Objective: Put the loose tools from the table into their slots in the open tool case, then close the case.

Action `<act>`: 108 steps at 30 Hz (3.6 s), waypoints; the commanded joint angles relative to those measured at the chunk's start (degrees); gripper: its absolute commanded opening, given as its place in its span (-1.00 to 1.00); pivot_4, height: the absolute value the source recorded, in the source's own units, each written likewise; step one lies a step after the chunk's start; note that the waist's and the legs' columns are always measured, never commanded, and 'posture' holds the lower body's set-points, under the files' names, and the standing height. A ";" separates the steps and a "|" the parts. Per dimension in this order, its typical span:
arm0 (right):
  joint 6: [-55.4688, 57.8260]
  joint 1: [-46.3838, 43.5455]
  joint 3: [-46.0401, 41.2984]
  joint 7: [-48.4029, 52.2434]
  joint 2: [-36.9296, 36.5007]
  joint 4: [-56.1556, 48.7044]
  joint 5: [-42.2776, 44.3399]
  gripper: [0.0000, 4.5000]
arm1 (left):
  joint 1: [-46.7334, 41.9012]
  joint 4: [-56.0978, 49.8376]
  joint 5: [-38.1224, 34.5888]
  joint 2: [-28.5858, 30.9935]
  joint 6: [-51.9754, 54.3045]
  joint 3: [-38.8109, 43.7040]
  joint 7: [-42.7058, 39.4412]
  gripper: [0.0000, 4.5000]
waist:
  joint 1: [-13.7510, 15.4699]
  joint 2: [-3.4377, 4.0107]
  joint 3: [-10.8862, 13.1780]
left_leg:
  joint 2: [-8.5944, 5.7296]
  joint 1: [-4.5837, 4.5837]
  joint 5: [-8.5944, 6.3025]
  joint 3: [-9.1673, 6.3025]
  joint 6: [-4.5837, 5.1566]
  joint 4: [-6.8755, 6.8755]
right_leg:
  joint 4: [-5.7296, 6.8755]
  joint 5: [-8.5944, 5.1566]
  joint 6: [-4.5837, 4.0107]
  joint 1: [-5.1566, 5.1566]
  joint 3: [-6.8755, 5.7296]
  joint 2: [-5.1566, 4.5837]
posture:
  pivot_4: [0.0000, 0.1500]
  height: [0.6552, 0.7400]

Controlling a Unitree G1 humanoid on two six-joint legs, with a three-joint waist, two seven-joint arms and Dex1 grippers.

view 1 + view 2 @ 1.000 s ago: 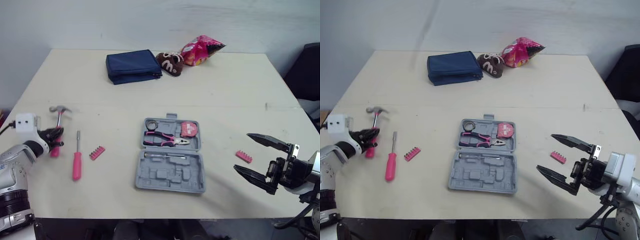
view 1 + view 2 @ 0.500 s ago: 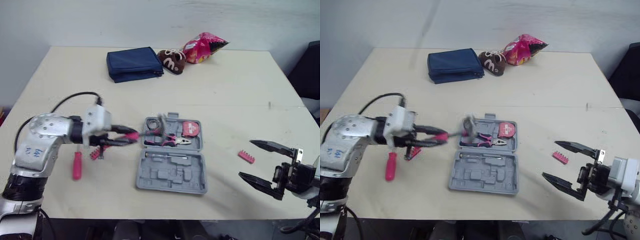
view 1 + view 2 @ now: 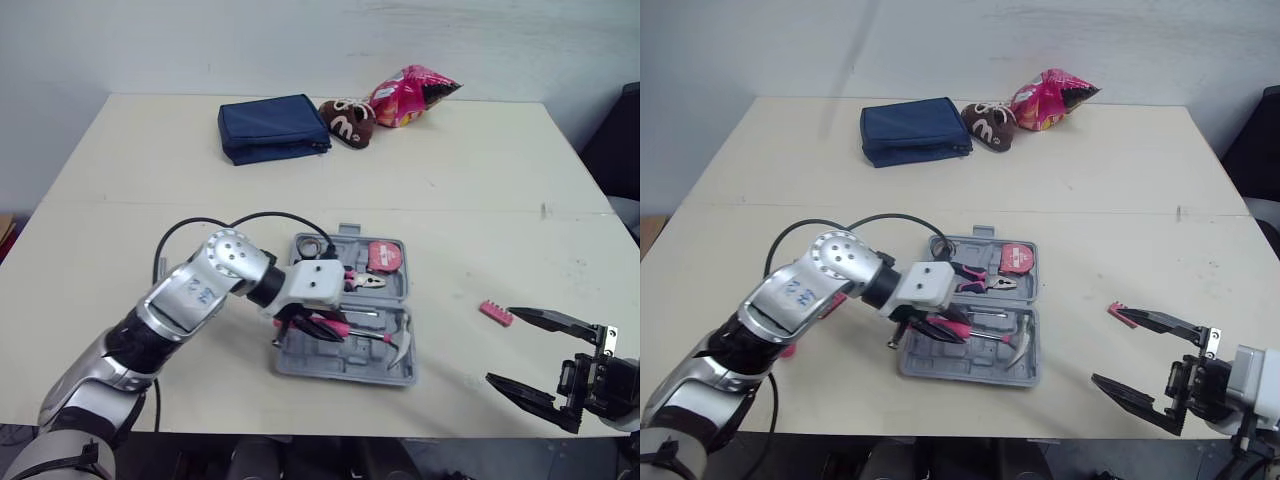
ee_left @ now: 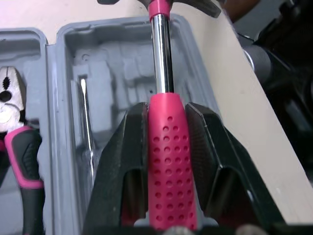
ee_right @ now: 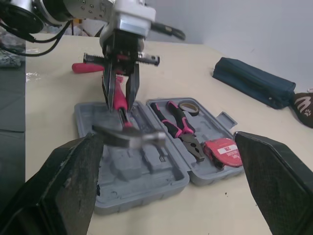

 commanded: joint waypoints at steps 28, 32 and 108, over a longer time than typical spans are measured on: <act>-2.19 0.93 -0.59 -0.64 1.53 -1.11 -0.24 1.00 | -4.32 3.38 9.50 -3.76 4.61 -7.56 7.66 -0.75 | 0.09 0.03 0.00 | -0.02 0.04 0.03 -0.03 0.00 0.09 | 0.13 0.00 0.00 0.03 -0.01 -0.05 | 1.00 1.00; -2.14 1.11 -0.58 -0.58 1.57 -1.15 -0.14 1.00 | -3.78 3.13 7.80 -5.11 3.55 -6.11 7.05 -0.75 | 0.09 0.04 0.00 | -0.02 0.04 0.03 -0.03 0.01 0.11 | 0.15 0.00 0.00 0.03 -0.01 -0.05 | 1.00 1.00; -3.39 0.78 -0.05 -2.20 2.51 0.19 -1.42 1.00 | 17.17 18.90 18.41 -6.30 -12.43 -7.72 10.89 -0.99 | -0.57 0.28 -3.36 | 0.24 3.36 -0.99 -0.03 0.38 -1.48 | -1.92 -0.64 -1.46 3.93 -0.17 -0.17 | 1.00 1.00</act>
